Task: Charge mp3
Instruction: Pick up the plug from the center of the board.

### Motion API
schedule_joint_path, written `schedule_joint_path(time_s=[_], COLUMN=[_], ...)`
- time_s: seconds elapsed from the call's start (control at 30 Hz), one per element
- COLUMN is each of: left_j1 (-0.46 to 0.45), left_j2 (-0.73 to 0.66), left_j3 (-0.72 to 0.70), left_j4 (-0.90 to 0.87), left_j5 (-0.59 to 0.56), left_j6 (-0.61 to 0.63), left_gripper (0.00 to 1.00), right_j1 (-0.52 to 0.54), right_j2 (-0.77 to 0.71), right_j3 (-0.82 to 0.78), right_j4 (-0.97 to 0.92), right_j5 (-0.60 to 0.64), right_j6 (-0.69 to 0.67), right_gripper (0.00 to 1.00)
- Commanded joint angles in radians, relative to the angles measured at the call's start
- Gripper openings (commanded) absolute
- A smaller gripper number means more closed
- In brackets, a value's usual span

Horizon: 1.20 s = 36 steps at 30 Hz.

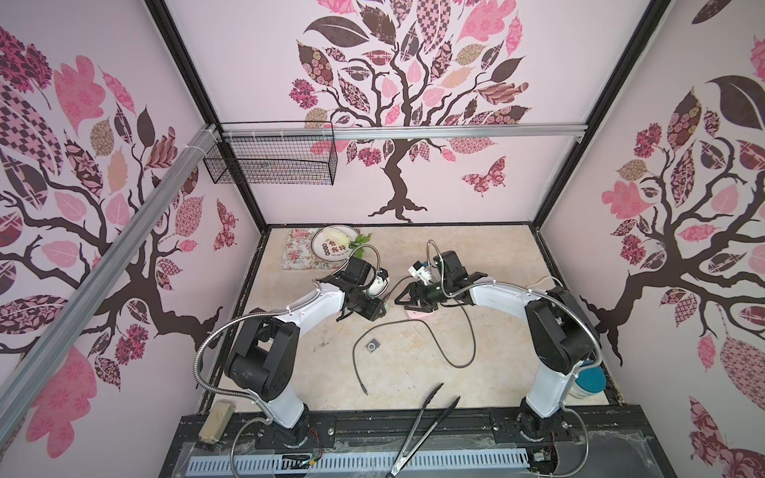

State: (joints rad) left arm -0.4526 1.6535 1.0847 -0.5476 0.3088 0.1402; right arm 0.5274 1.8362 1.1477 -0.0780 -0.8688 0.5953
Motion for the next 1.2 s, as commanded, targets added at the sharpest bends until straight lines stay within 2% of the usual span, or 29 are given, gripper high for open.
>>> schedule_joint_path(time_s=[0.0, 0.27, 0.5, 0.6, 0.77, 1.0, 1.17], left_j1=[-0.006, -0.009, -0.013, -0.016, -0.027, -0.055, -0.064], left_j2=[-0.057, -0.085, -0.082, -0.083, -0.077, -0.049, -0.029], left_j3=[0.029, 0.035, 0.029, 0.028, 0.037, 0.064, 0.077], left_j4=[0.053, 0.047, 0.033, 0.039, 0.041, 0.047, 0.047], left_j5=[0.064, 0.092, 0.096, 0.104, 0.09, 0.04, 0.023], left_j6=[0.016, 0.032, 0.049, 0.048, 0.056, 0.069, 0.076], left_gripper=[0.39, 0.39, 0.39, 0.39, 0.4, 0.41, 0.42], right_j1=[0.009, 0.022, 0.022, 0.023, 0.027, 0.029, 0.03], right_j2=[0.059, 0.113, 0.105, 0.127, 0.145, 0.156, 0.159], right_j3=[0.046, 0.109, 0.089, 0.109, 0.135, 0.169, 0.177], right_j4=[0.016, -0.048, 0.06, 0.039, -0.007, -0.081, -0.103], right_j5=[-0.038, 0.011, 0.006, 0.014, 0.014, 0.006, -0.003], right_j6=[-0.007, -0.033, 0.037, 0.035, 0.007, -0.044, -0.062], right_gripper=[0.61, 0.58, 0.57, 0.55, 0.45, 0.42, 0.3])
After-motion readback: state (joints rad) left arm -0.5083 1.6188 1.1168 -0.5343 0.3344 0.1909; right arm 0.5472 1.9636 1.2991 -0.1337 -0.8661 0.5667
